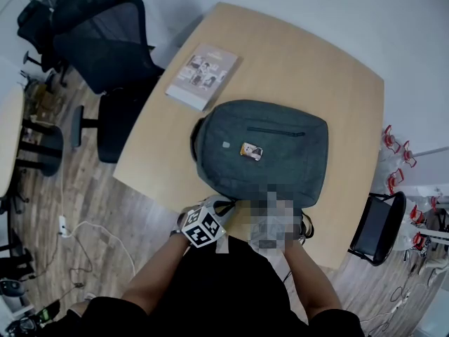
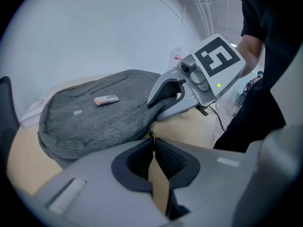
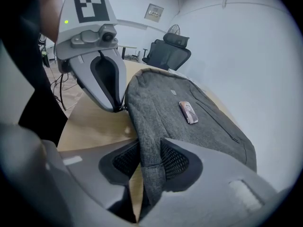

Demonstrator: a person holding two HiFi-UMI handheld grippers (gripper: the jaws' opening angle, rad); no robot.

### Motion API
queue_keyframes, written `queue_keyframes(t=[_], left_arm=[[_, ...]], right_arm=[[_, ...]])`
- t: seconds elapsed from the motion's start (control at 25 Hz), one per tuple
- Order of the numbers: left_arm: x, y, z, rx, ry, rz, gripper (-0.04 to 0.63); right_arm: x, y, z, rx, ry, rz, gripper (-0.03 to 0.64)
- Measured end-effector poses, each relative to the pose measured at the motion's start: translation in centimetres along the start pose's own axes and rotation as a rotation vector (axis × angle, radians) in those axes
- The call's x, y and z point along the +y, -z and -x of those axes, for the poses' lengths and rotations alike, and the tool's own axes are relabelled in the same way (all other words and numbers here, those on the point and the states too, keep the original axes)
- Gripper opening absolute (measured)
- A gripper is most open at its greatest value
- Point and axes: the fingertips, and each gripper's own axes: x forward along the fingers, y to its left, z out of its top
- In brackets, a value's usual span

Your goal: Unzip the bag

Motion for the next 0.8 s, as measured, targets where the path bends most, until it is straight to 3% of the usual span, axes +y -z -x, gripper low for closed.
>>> queue_keyframes(t=[0.32, 0.48, 0.52, 0.68, 0.8], left_arm=[[0.1, 0.3, 0.1, 0.002, -0.017, -0.044, 0.031], [0.3, 1.1, 0.7, -0.004, -0.043, -0.04, 0.037], [0.4, 1.2, 1.2, -0.017, -0.051, -0.028, 0.037], [1.3, -0.1, 4.3, -0.14, -0.094, 0.019, 0.02], [2.5, -2.4, 7.0, -0.268, -0.154, 0.07, 0.02]], right_arm=[[0.5, -0.2, 0.3, -0.035, 0.026, 0.058, 0.143], [1.6, -1.1, 1.7, -0.101, -0.091, 0.038, 0.234], [1.7, -1.4, 2.3, -0.125, -0.118, 0.017, 0.272], [-0.1, -3.8, 5.6, -0.269, -0.123, -0.149, 0.274], [-3.2, -5.3, 7.5, -0.366, -0.048, -0.363, 0.182]])
